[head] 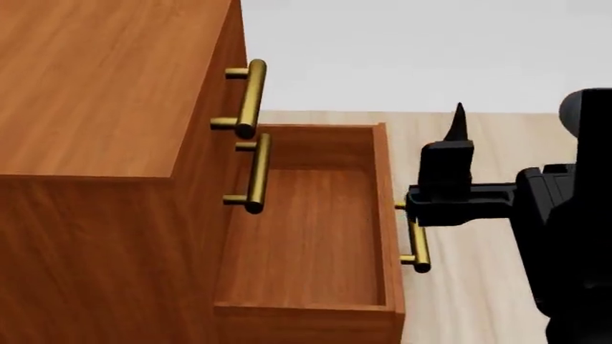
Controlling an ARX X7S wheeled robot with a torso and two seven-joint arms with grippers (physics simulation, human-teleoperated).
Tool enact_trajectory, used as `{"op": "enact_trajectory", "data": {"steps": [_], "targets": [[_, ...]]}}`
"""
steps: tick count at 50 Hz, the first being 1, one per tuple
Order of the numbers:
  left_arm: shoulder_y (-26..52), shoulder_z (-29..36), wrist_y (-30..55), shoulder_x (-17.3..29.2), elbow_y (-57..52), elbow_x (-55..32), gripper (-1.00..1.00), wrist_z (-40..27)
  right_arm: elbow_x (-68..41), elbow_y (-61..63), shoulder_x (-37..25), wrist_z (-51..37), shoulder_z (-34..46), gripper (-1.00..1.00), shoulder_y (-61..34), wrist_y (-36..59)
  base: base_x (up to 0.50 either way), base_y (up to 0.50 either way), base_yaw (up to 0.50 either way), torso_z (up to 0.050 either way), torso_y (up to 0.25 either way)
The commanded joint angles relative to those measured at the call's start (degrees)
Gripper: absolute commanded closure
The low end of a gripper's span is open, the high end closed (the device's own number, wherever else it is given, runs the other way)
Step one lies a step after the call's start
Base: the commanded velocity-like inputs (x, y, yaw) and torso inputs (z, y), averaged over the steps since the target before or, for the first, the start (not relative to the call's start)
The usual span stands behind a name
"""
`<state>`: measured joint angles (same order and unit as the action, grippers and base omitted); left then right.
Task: Close the bottom drawer of the cabinet and open the top drawer.
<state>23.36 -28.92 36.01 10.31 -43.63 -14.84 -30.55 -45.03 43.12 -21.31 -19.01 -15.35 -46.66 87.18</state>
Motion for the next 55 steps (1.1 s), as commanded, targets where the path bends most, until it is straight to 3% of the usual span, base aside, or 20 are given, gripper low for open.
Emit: {"op": "enact_trajectory", "data": {"steps": [1,9,10,12,18,21,24,29,32,36,39,40,42,43,45,46,48,50,52,55], "targets": [[-0.9,0.5,-1.2,0.2,0.4,0.5,-1.00,-0.3,-5.3,-4.1,-1.9,-2.8,-3.6,-1.00,-1.3,0.2,0.00,0.00,0.00,0.000,-0.227],[-0.8,0.4,-1.1,0.3,0.4,0.0,-1.00,-0.6,-5.7,-6.9,-1.6,-3.0,-5.2,-1.00,0.1,-1.6,0.00,0.00,0.00,0.000,-0.225],[1.9,0.5,3.0,1.6,-0.9,-0.8,-1.00,-1.5,-5.5,-7.0,-1.9,-3.0,-4.8,-1.00,0.5,-2.0,0.00,0.00,0.00,0.000,-0.225],[-0.9,0.5,-1.3,0.4,0.5,0.0,-1.00,-0.7,-5.3,-7.6,-2.0,-2.9,-4.7,-1.00,1.1,-2.7,0.00,0.00,0.00,0.000,-0.225],[-1.2,0.3,-1.6,0.3,0.6,-0.4,-1.00,-0.8,-3.2,-9.7,-2.7,-2.1,-2.7,-1.00,3.0,-6.1,0.00,0.00,0.00,0.000,-0.227],[3.2,0.9,5.3,2.5,-1.5,-1.5,-1.00,-2.5,-2.3,-10.9,-2.9,-1.7,-1.0,-1.00,3.3,-7.5,0.00,0.00,0.00,0.000,-0.208],[-1.2,0.7,-1.5,0.4,0.7,-0.4,-1.00,-1.0,-1.4,-11.8,-3.1,-1.4,0.5,-1.00,3.3,-8.7,0.00,0.00,0.00,0.000,-0.206],[-1.4,0.9,-1.7,0.6,0.7,-0.2,-1.00,-1.3,-1.2,-12.4,-3.0,-1.5,1.1,-1.00,3.5,-9.0,0.00,0.00,0.00,0.000,-0.207],[2.8,0.9,5.1,2.6,-1.5,-1.7,-1.00,-2.9,1.5,-15.2,-4.7,-1.5,5.4,-1.00,3.6,-9.8,0.00,0.00,0.00,0.000,-0.137],[-1.4,0.2,-1.8,0.3,0.8,-0.8,-1.00,-1.5,5.7,-22.1,-6.9,-0.6,11.1,-1.00,3.2,-12.4,0.00,0.00,0.00,0.000,0.000],[-1.6,0.5,-2.0,0.5,0.7,-0.7,-1.00,-1.6,7.2,-26.0,-7.6,0.2,13.1,-1.00,2.7,-13.3,0.00,0.00,0.00,0.000,0.000],[1.5,0.6,3.0,2.0,-1.0,-1.7,-1.00,-2.8,9.6,-28.7,-8.8,0.3,16.3,-1.00,2.2,-14.6,0.00,0.00,0.00,0.000,0.000],[1.7,0.6,3.3,2.1,-1.1,-1.9,-1.00,-2.8,10.5,-31.0,-9.4,1.3,18.3,-1.00,1.7,-15.4,0.00,0.00,0.00,0.000,0.000],[-1.1,0.4,-1.2,0.8,0.4,-1.1,-1.00,-1.8,11.2,-32.3,-9.4,1.2,18.8,-1.00,1.5,-16.0,0.00,0.00,0.00,0.000,0.000],[-1.6,0.5,-2.0,0.6,0.6,-0.9,-1.00,-1.6,11.9,-34.0,-9.4,1.3,19.7,-1.00,0.9,-16.6,0.00,0.00,0.00,0.000,0.000],[2.0,0.7,3.5,2.3,-1.0,-2.0,-1.00,-3.0,13.7,-36.0,-9.8,0.9,22.2,-1.00,0.1,-16.9,0.00,0.00,0.00,0.000,0.000],[2.8,0.6,4.8,2.7,-1.4,-2.5,-1.00,-3.2,14.5,-37.2,-10.0,1.2,23.7,-1.00,-0.7,-17.4,0.00,0.00,0.00,0.000,0.000],[0.1,0.6,0.7,1.5,-0.2,-1.7,-1.00,-2.3,15.5,-39.2,-9.8,0.7,25.0,-1.00,-2.0,-17.0,0.00,0.00,0.00,0.000,0.000],[2.3,0.7,4.2,2.6,-1.4,-2.6,-1.00,-3.1,16.6,-42.0,-9.7,0.8,27.3,-1.00,-3.9,-15.9,0.00,0.00,0.00,0.000,0.000],[-1.5,0.4,-1.8,0.8,0.6,-1.7,-1.00,-1.6,18.1,-44.3,-10.0,1.7,31.8,-1.00,-5.9,-15.4,0.00,0.00,0.00,0.000,0.000]]}}
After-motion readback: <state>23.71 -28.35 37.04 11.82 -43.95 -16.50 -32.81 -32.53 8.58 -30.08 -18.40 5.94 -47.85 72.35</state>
